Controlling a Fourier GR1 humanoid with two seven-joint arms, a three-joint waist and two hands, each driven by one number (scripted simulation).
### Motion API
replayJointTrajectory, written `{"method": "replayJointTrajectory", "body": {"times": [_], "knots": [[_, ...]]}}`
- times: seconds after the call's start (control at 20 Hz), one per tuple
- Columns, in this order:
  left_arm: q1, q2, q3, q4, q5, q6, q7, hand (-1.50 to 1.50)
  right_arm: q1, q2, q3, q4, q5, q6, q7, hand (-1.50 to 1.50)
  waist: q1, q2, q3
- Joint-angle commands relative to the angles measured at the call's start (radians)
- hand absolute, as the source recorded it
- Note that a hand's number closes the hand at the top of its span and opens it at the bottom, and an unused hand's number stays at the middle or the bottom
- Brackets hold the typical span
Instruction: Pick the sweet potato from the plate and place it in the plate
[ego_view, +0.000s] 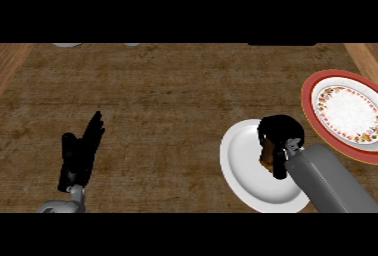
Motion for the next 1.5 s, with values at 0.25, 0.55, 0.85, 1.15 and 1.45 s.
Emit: {"method": "replayJointTrajectory", "body": {"times": [0.25,0.55,0.85,1.15,1.45], "knots": [[0.001,-0.019,0.008,0.024,0.005,0.0,-0.029,0.0,0.026,0.036,-0.242,-0.011,-0.1,-0.414,-0.205,1.5,-0.011,0.01,0.007],[-0.038,0.049,0.049,-0.033,0.022,-0.034,0.065,0.0,0.071,-0.056,-0.342,-0.08,-0.068,-0.604,-0.297,1.5,-0.013,0.003,0.005],[0.027,-0.004,0.019,-0.028,0.0,-0.004,0.006,0.0,0.09,-0.043,-0.447,-0.294,-0.086,-0.718,-0.23,1.5,-0.023,-0.003,0.004],[-0.019,0.003,0.036,0.011,-0.013,-0.013,0.007,0.0,0.104,-0.085,-0.574,-0.344,-0.091,-0.735,-0.159,1.5,-0.013,0.004,0.003],[-0.024,-0.017,0.02,-0.035,-0.031,-0.008,0.073,0.0,0.057,-0.142,-0.693,-0.11,-0.143,-0.747,-0.251,1.5,-0.002,0.007,0.004]]}}
